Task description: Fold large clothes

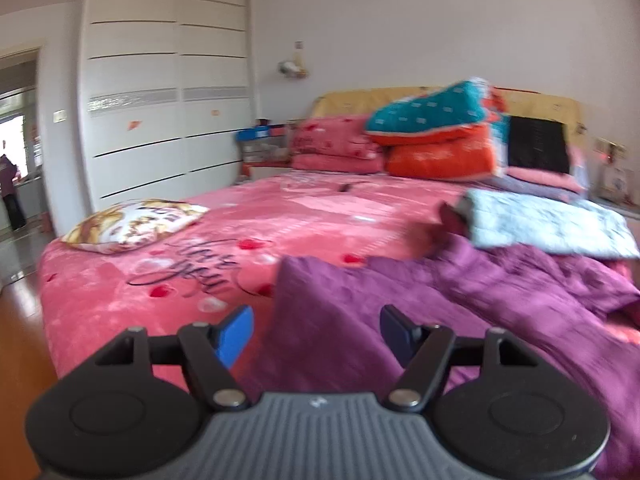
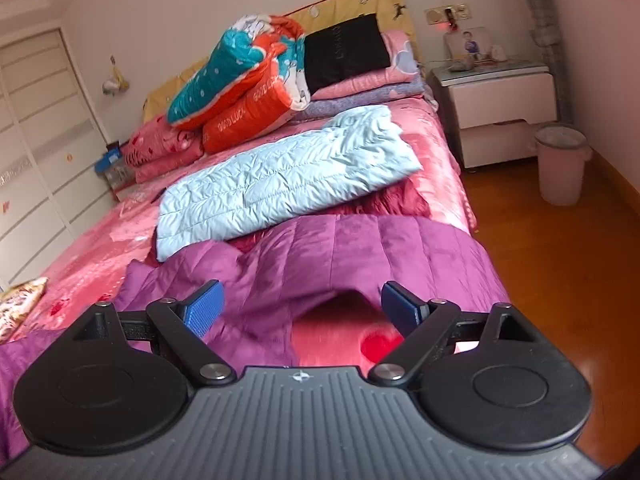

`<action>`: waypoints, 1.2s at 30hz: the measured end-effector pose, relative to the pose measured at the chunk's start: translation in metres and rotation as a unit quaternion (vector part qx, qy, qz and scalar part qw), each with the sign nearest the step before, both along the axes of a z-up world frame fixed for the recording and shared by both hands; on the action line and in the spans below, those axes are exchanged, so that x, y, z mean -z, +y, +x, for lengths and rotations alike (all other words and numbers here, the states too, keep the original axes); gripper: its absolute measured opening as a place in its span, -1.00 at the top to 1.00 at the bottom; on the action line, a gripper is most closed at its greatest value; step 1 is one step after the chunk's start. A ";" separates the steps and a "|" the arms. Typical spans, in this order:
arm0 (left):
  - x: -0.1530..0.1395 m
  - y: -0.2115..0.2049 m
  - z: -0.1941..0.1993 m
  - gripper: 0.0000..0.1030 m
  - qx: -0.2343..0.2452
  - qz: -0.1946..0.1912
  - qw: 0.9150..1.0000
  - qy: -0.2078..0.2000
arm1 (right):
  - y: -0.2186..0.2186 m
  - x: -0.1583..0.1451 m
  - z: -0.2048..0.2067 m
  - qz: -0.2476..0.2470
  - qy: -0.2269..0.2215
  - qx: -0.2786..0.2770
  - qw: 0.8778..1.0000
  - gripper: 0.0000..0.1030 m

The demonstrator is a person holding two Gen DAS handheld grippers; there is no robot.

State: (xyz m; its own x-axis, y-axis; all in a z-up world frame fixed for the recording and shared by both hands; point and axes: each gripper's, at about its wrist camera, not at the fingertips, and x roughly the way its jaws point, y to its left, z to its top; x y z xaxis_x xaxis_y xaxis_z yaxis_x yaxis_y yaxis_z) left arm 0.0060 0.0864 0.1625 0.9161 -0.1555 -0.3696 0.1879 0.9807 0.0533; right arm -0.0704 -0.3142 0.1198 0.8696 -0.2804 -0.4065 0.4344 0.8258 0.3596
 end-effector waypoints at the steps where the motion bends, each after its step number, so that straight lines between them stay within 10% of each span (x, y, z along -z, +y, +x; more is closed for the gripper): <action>1: 0.000 -0.007 -0.012 -0.38 0.011 0.002 1.000 -0.002 | 0.006 0.002 -0.012 0.005 -0.004 0.002 1.000 -1.00; 18: 0.023 -0.074 -0.155 -0.78 0.118 -0.022 0.993 0.016 | 0.091 0.052 -0.170 -0.024 0.029 -0.040 0.999 -1.00; 36: 0.085 -0.112 -0.104 -0.63 0.035 -0.067 0.986 0.149 | 0.091 0.063 -0.159 -0.144 0.001 -0.121 0.982 -1.00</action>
